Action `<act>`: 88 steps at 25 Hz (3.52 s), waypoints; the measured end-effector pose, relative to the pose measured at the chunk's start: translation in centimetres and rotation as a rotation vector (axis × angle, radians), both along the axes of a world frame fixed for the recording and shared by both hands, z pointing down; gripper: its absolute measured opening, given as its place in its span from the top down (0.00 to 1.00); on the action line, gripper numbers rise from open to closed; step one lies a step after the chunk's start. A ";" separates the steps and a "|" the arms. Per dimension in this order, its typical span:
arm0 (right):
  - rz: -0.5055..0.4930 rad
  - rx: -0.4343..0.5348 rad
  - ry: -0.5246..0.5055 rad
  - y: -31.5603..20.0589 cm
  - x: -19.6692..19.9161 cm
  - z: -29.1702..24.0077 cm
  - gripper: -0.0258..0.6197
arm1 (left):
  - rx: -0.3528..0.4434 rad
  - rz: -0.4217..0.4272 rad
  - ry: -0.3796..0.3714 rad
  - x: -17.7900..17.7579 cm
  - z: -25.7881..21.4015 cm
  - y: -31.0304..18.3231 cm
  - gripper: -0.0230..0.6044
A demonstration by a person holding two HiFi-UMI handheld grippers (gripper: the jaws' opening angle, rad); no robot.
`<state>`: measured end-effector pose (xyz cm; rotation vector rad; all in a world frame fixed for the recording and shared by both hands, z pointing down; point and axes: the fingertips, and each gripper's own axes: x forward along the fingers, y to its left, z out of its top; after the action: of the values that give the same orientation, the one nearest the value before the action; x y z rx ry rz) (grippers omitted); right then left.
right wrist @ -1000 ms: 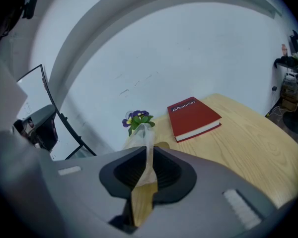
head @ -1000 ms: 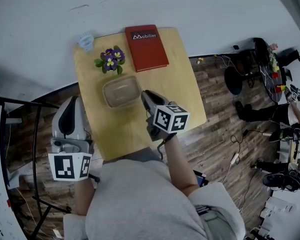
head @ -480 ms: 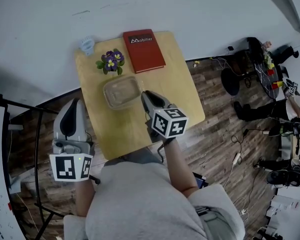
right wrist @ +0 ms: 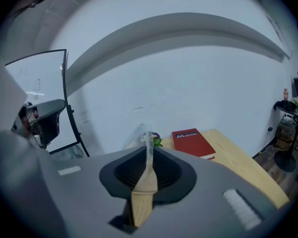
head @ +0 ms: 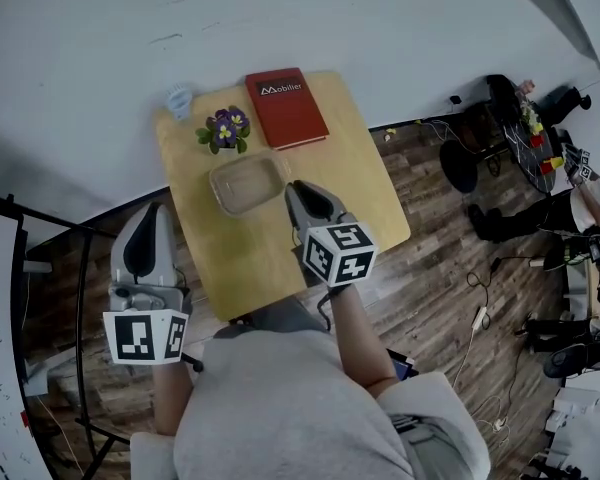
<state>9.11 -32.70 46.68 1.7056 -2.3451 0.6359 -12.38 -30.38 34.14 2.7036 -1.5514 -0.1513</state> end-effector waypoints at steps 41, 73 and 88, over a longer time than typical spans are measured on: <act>0.119 0.382 0.169 5.1 0.6 -12.9 0.90 | 0.141 0.066 0.017 0.6 -5.6 3.6 0.96; 0.225 0.566 0.208 11.0 0.7 -18.1 0.90 | 0.181 0.099 0.013 -0.2 -7.1 7.1 0.96; 0.236 0.586 0.218 12.3 0.5 -18.1 0.90 | 0.120 0.092 -0.016 -0.4 -5.5 7.1 0.96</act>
<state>9.60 -20.44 28.57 2.1670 -2.3263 -0.2428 -12.79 -23.27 28.67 2.8683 -1.4639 -0.2290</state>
